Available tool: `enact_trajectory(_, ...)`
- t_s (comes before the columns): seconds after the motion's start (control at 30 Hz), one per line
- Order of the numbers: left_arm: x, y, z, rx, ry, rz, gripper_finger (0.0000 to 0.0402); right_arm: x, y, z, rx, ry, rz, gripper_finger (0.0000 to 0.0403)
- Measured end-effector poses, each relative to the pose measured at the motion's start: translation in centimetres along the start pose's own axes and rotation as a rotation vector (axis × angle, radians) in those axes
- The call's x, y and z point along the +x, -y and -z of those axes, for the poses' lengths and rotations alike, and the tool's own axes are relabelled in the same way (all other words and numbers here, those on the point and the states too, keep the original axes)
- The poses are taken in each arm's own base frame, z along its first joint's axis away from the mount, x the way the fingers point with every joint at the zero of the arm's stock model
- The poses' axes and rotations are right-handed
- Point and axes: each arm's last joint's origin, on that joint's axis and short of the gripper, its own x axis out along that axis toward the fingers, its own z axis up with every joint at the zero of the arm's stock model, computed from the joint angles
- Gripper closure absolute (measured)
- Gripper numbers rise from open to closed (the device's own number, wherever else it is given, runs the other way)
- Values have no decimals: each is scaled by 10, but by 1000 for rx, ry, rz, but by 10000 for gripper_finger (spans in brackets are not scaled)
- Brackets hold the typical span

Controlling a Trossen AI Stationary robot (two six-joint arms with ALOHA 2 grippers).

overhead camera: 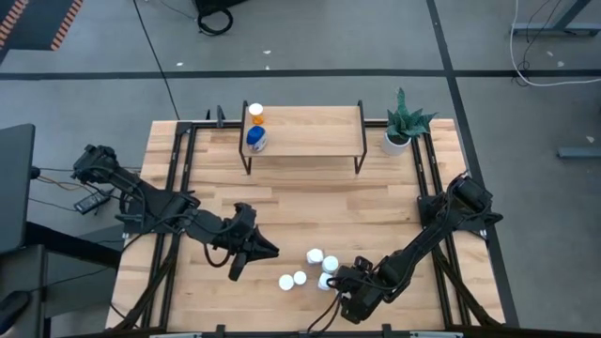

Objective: Pick and place medicine bottles onto shelf by color
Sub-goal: Put the right orange bottle on the shelf

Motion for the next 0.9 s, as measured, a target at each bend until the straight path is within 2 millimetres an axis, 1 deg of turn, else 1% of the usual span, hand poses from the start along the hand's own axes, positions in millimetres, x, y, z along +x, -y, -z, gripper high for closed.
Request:
enact_trajectory(0.27,0,0,0,0,0,0,340,-1,0,0,1,2,-2,157)
enact_trajectory(0.57,0,0,0,0,0,0,351,-2,-1,-1,32,-1,0,166)
enact_trajectory(0.73,0,0,0,7,-1,-1,346,-13,-11,-11,-3,-1,-3,167)
enact_trajectory(0.9,0,0,0,17,-2,-2,343,-39,-21,-30,-31,-28,69,167)
